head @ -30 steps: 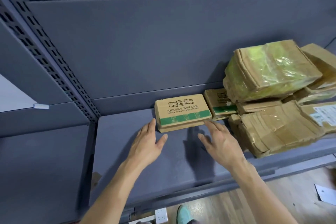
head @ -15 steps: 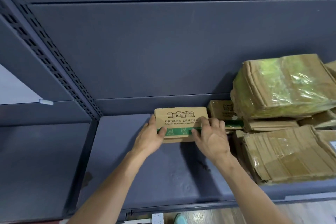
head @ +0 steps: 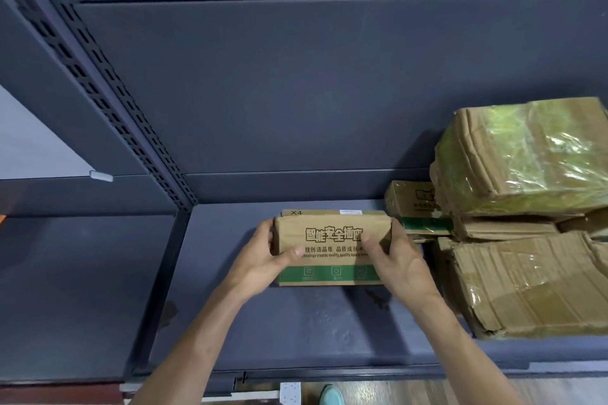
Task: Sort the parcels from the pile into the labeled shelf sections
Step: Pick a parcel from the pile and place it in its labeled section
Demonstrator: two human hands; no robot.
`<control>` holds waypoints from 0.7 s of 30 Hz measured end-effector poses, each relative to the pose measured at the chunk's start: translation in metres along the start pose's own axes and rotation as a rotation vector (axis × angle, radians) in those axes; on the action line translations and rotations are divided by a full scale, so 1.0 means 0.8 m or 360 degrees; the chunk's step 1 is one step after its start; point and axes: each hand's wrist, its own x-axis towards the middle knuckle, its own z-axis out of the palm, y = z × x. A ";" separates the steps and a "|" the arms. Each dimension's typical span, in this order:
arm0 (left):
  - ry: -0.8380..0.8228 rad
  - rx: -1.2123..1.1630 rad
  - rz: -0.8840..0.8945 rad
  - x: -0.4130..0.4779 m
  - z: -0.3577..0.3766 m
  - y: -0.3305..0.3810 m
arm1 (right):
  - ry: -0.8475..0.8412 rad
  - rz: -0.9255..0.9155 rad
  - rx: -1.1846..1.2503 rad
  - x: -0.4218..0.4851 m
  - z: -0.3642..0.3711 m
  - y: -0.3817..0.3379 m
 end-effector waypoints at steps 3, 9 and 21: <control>-0.0028 0.0026 0.0166 -0.013 -0.017 0.010 | 0.0102 -0.0058 0.0287 -0.013 -0.010 -0.006; -0.0054 -0.0042 0.0178 -0.057 -0.012 0.012 | 0.0062 0.0004 0.0340 -0.041 -0.001 0.006; -0.0008 0.0457 0.0165 -0.077 0.021 -0.013 | -0.0002 0.0146 0.0259 -0.056 0.023 0.044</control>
